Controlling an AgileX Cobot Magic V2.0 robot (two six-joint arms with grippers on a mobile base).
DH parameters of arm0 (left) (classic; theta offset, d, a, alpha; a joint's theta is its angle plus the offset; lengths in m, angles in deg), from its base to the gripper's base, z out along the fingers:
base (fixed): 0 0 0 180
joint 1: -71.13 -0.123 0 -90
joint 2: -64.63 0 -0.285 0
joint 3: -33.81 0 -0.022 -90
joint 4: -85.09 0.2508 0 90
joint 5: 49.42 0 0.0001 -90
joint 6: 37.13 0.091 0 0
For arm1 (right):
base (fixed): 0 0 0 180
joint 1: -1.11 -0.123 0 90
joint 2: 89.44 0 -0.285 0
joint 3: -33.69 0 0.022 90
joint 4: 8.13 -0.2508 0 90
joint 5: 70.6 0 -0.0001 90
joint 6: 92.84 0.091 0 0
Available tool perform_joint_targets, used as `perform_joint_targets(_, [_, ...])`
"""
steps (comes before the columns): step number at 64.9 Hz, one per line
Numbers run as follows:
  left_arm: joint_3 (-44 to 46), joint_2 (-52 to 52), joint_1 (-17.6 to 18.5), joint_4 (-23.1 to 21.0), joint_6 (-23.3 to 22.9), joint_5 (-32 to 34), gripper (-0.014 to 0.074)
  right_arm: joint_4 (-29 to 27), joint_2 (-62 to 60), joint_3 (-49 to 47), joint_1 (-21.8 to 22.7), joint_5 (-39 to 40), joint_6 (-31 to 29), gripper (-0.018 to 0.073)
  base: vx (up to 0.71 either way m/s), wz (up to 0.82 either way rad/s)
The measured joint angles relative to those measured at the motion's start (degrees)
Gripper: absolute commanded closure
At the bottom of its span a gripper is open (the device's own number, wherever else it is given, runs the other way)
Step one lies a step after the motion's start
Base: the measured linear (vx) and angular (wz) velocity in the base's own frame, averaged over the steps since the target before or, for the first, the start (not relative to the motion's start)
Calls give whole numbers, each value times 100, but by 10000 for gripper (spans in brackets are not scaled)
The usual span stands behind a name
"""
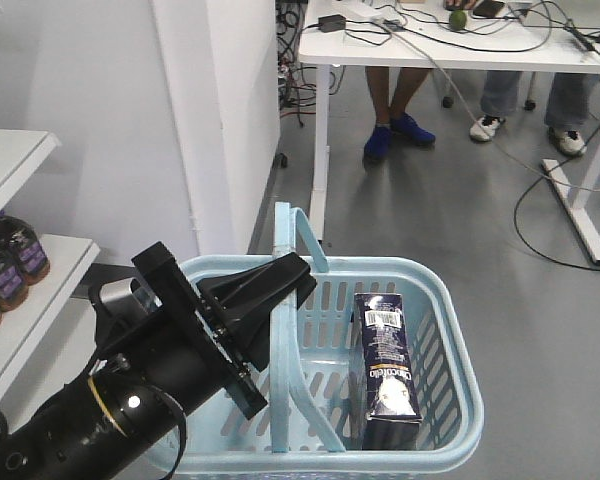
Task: Left arm holds basket, right arm returns cookies
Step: 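Drive the base toward the desks, basket held in left gripper, then turn the base to face the shelf with yellow drink bottles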
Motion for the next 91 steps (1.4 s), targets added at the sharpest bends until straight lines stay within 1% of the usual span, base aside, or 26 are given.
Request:
perform_joint_targets(34, [0, 0, 0, -5, 0, 0, 599, 0, 0, 0, 0, 0, 0, 565, 6, 49])
perform_joint_targets(91, [0, 0, 0, -11, 0, 0, 599, 0, 0, 0, 0, 0, 0, 565, -5, 63])
